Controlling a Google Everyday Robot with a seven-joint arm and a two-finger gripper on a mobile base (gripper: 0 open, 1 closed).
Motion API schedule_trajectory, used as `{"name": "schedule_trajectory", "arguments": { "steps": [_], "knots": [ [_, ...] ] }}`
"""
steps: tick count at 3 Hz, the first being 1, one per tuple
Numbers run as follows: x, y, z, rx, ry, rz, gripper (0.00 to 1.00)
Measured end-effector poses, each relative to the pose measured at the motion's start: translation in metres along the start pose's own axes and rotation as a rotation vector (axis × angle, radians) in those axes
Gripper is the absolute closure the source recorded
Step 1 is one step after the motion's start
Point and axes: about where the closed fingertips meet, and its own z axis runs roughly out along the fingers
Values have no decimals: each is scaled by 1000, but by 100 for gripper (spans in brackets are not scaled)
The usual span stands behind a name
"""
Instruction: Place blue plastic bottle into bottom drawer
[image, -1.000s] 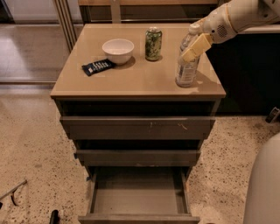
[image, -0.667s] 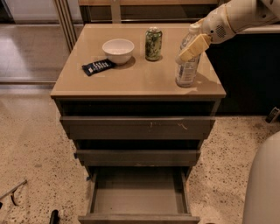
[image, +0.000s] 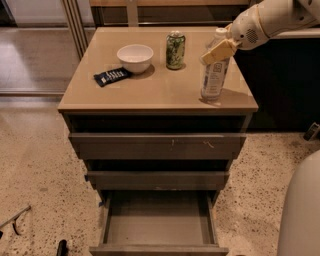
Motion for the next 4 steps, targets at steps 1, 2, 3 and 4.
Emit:
{"name": "schedule_trajectory", "arguments": {
  "steps": [1,2,3,4],
  "knots": [
    [-3,2,-3,4,0,-7,91],
    [-16,15,-19,23,-3,-36,100],
    [-27,41,-50,76,-2,-65,100],
    [-41,85,-86,135,-29,-72,100]
  ]
}}
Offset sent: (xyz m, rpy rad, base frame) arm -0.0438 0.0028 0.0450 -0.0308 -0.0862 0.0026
